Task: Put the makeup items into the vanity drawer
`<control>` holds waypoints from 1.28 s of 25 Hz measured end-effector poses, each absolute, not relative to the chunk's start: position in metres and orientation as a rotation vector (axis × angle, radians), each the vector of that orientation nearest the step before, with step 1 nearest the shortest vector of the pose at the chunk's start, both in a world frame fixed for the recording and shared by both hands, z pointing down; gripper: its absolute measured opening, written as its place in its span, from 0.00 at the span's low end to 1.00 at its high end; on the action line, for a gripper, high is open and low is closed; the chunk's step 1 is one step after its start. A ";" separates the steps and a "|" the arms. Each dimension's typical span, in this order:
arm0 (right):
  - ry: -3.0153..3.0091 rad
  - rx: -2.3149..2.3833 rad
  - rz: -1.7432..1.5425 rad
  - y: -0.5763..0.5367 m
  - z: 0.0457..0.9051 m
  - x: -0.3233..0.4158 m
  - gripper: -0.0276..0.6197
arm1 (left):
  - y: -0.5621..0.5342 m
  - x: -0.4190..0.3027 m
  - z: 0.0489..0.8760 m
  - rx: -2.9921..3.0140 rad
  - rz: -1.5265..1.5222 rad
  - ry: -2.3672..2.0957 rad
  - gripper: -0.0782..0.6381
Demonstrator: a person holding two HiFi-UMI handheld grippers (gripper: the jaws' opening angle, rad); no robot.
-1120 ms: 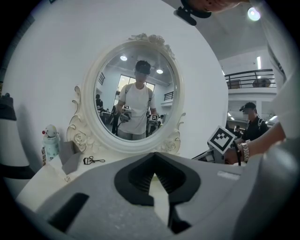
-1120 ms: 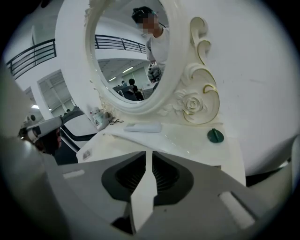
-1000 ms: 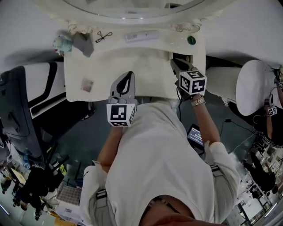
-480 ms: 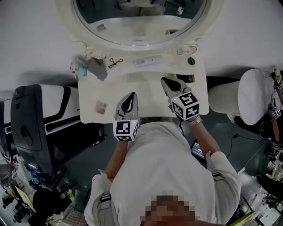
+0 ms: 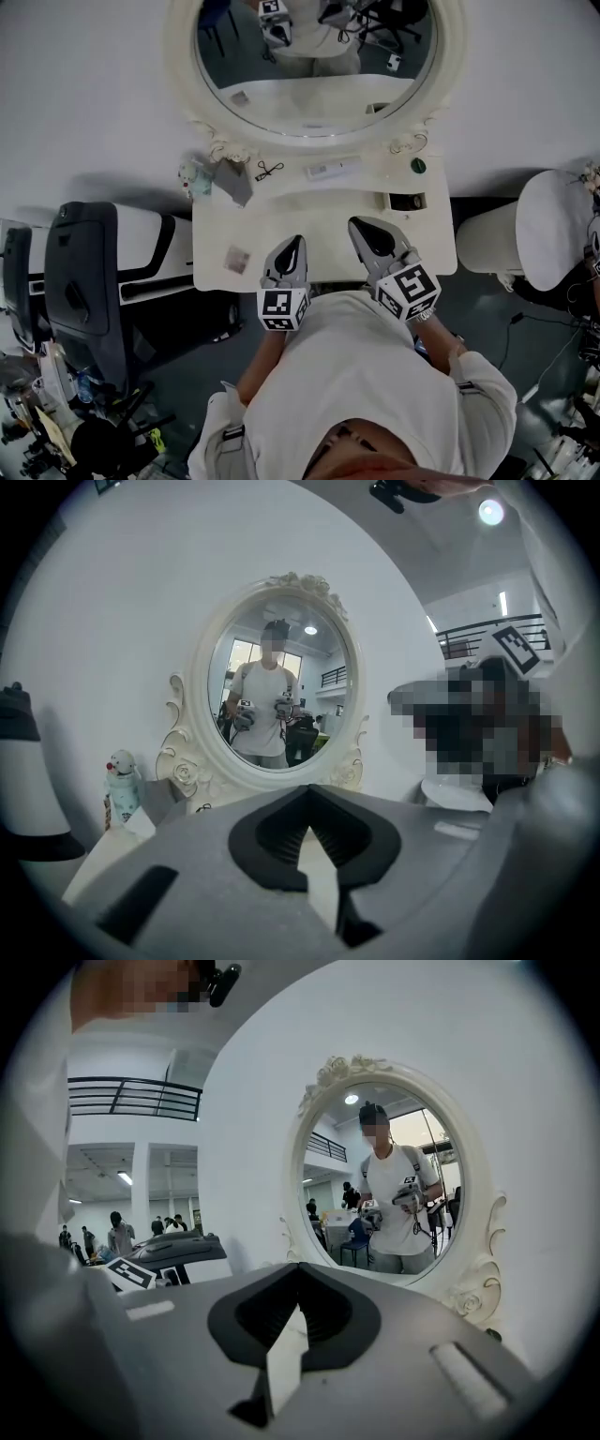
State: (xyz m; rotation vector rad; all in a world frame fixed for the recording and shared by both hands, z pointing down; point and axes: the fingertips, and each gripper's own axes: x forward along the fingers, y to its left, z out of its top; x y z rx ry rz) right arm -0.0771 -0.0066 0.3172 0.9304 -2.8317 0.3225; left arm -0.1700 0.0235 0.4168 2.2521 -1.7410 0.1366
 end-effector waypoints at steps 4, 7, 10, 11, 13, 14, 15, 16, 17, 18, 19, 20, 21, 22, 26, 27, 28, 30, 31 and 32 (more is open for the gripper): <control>-2.836 1.016 0.408 0.003 0.326 -0.057 0.05 | 0.030 -0.163 0.415 2.269 0.135 -1.729 0.12; -2.800 1.073 0.492 0.008 0.337 -0.040 0.05 | 0.032 -0.150 0.411 2.279 0.120 -1.724 0.12; -2.795 1.113 0.540 0.014 0.343 -0.022 0.05 | 0.031 -0.133 0.408 2.291 0.120 -1.725 0.12; -2.796 1.127 0.545 0.015 0.344 -0.015 0.05 | 0.031 -0.127 0.407 2.296 0.129 -1.723 0.12; -2.790 1.147 0.552 0.019 0.347 0.002 0.05 | 0.032 -0.110 0.403 2.311 0.145 -1.714 0.12; -2.784 1.152 0.552 0.021 0.348 0.012 0.05 | 0.033 -0.101 0.400 2.319 0.147 -1.708 0.12; -2.776 1.152 0.547 0.024 0.350 0.021 0.05 | 0.035 -0.092 0.397 2.327 0.147 -1.703 0.12; -2.768 1.147 0.539 0.027 0.351 0.029 0.05 | 0.038 -0.083 0.393 2.330 0.144 -1.703 0.12; -2.761 1.137 0.531 0.032 0.354 0.036 0.05 | 0.043 -0.077 0.391 2.325 0.142 -1.708 0.12; -2.757 1.122 0.527 0.037 0.356 0.041 0.05 | 0.048 -0.073 0.389 2.313 0.140 -1.719 0.12; -2.755 1.104 0.530 0.042 0.360 0.045 0.05 | 0.055 -0.069 0.389 2.297 0.140 -1.732 0.12; -2.753 1.085 0.540 0.047 0.365 0.048 0.05 | 0.063 -0.066 0.389 2.280 0.145 -1.744 0.12; -2.752 1.066 0.554 0.052 0.369 0.051 0.05 | 0.071 -0.063 0.391 2.263 0.156 -1.753 0.12; -2.751 1.045 0.570 0.057 0.374 0.053 0.05 | 0.080 -0.060 0.394 2.245 0.172 -1.759 0.12; -2.752 0.968 0.576 0.073 0.391 0.059 0.05 | 0.114 -0.054 0.410 2.173 0.234 -1.779 0.12; -2.752 0.959 0.563 0.076 0.393 0.061 0.05 | 0.119 -0.052 0.412 2.163 0.235 -1.782 0.12; -2.753 0.954 0.550 0.079 0.392 0.063 0.05 | 0.123 -0.052 0.414 2.158 0.231 -1.786 0.12; -2.761 0.957 0.530 0.088 0.388 0.062 0.05 | 0.128 -0.057 0.414 2.153 0.219 -1.794 0.12; -2.763 0.967 0.524 0.092 0.385 0.060 0.05 | 0.129 -0.060 0.413 2.153 0.208 -1.797 0.12; -2.762 0.981 0.521 0.095 0.383 0.060 0.05 | 0.129 -0.062 0.411 2.156 0.191 -1.798 0.12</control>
